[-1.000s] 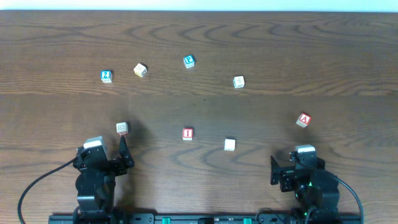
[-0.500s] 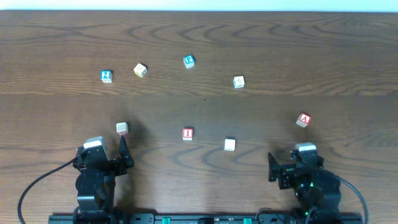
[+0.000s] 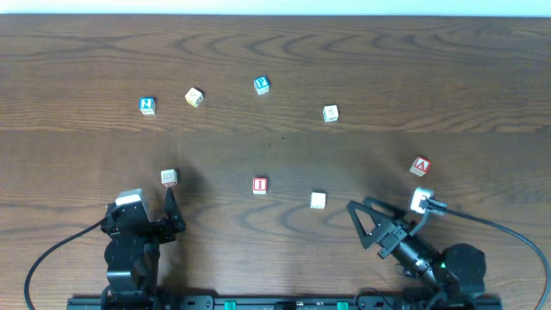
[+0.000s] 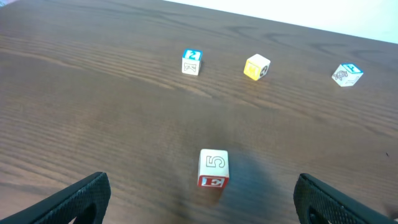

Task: Spell out Ai2
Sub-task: 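Reach right gripper to the red 'I' block near center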

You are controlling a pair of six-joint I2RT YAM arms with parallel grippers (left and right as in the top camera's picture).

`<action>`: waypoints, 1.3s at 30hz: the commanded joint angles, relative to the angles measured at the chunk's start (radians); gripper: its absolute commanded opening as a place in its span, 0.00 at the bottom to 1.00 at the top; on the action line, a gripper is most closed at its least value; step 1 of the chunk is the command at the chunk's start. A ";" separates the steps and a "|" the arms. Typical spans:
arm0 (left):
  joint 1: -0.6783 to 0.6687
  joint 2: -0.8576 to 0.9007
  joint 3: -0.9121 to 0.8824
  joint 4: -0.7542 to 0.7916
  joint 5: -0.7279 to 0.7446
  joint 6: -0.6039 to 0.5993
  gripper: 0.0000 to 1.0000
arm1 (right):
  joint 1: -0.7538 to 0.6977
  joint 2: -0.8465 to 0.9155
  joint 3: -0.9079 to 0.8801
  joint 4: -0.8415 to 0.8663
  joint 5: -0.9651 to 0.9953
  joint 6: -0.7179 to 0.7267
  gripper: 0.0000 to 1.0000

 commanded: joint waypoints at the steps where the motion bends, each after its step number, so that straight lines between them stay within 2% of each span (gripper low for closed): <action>1: 0.006 -0.008 -0.020 -0.001 -0.011 0.014 0.95 | -0.009 0.099 0.001 0.086 -0.118 0.055 0.99; 3: 0.006 -0.008 -0.020 -0.001 -0.011 0.014 0.95 | -0.009 0.209 0.001 0.162 -0.158 0.052 0.99; 6: 0.006 -0.008 -0.020 -0.001 -0.011 0.014 0.95 | 0.006 0.410 0.028 0.275 -0.201 0.002 0.93; 11: 0.006 -0.008 -0.020 -0.001 -0.011 0.014 0.95 | 0.124 0.737 0.202 0.266 -0.121 -0.149 0.91; 17: 0.006 -0.008 -0.020 -0.001 -0.011 0.014 0.96 | 0.346 1.064 0.484 0.099 0.133 -0.298 0.93; 20: 0.006 -0.008 -0.020 -0.001 -0.011 0.014 0.95 | 0.445 1.213 0.631 -0.007 0.282 -0.329 0.95; 32: 0.006 -0.008 -0.020 -0.001 -0.011 0.014 0.95 | 0.716 1.647 1.052 -0.287 0.622 -0.336 0.95; 39: 0.006 -0.008 -0.020 -0.001 -0.011 0.014 0.95 | 0.802 1.822 1.175 -0.440 0.732 -0.288 0.97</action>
